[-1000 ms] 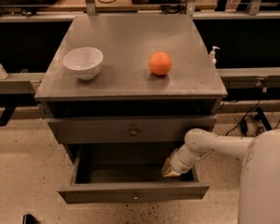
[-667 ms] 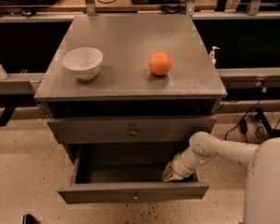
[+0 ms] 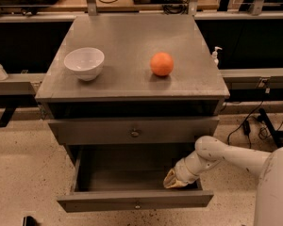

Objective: Open middle drawer

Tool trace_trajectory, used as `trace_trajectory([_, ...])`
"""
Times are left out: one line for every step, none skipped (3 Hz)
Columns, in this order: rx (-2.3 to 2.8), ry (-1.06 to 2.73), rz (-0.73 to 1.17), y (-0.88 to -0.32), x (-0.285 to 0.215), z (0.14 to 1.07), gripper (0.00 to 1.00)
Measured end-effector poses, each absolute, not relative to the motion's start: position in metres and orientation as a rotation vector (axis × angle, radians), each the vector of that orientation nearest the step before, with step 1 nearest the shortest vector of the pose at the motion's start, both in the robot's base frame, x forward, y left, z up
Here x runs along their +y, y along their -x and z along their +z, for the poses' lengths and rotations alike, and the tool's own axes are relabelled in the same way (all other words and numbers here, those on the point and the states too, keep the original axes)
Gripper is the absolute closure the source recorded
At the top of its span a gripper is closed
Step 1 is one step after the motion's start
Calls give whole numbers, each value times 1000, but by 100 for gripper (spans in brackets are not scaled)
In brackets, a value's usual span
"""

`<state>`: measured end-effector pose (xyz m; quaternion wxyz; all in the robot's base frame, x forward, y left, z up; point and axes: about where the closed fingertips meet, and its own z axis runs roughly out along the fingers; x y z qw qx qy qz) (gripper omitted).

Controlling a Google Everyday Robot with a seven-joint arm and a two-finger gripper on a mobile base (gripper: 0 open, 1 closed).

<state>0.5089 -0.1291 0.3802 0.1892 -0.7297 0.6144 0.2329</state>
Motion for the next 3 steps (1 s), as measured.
trace_trajectory([1630,2136,736,-474,-117,400,100])
trace_trajectory([1615,2148,748,-470,-115,403,100])
trace_trajectory([1597,2157,830,-449,-114,401,100])
